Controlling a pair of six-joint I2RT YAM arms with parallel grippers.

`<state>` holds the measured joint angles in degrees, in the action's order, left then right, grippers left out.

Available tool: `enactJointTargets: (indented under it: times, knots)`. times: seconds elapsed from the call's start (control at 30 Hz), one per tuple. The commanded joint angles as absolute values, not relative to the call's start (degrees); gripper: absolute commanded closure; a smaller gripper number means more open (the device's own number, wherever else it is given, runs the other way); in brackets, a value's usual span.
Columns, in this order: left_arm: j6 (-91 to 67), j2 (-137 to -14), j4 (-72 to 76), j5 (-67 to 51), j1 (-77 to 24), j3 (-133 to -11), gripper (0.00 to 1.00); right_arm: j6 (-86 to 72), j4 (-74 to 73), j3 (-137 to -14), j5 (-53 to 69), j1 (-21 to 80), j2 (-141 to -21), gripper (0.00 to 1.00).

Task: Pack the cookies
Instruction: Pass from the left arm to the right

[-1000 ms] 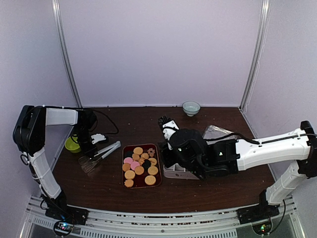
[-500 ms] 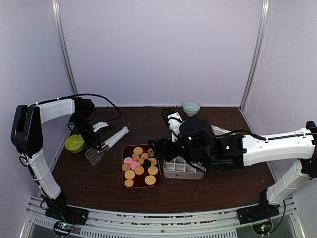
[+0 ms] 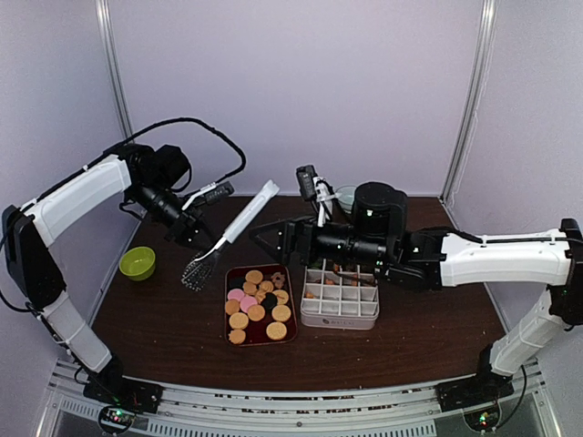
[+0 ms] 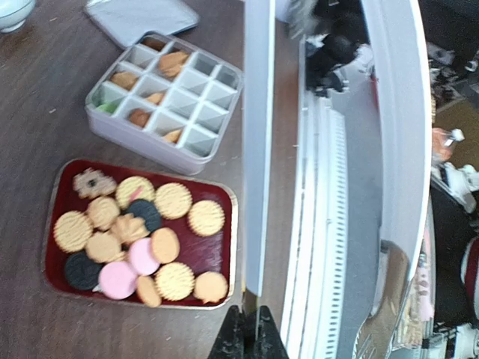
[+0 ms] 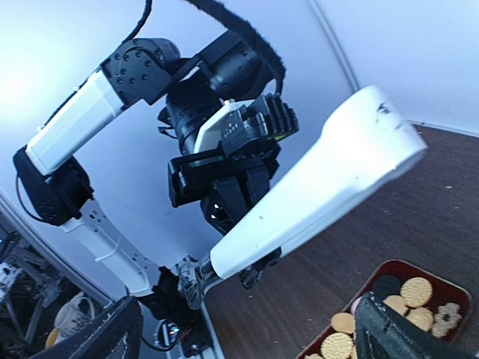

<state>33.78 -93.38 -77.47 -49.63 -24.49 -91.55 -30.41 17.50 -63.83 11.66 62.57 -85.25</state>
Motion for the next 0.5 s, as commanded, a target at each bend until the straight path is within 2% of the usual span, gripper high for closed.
enactJointTargets:
  times: [0.0,0.17,0.47]
  knots:
    - [39.33,-93.03,-82.31,-59.57,-26.24,-93.46,1.00,-36.21,26.98,-65.94,25.29,61.24,-88.86,0.02]
    - [40.95,-92.73,-83.46,-61.94,-26.95,-93.70,1.00,-39.99,33.07,-66.33,29.19,60.71,-91.20,0.08]
    - [41.47,-92.83,-83.63,-61.47,-28.41,-92.66,1.00,-42.01,35.42,-68.11,30.50,59.66,-93.95,0.18]
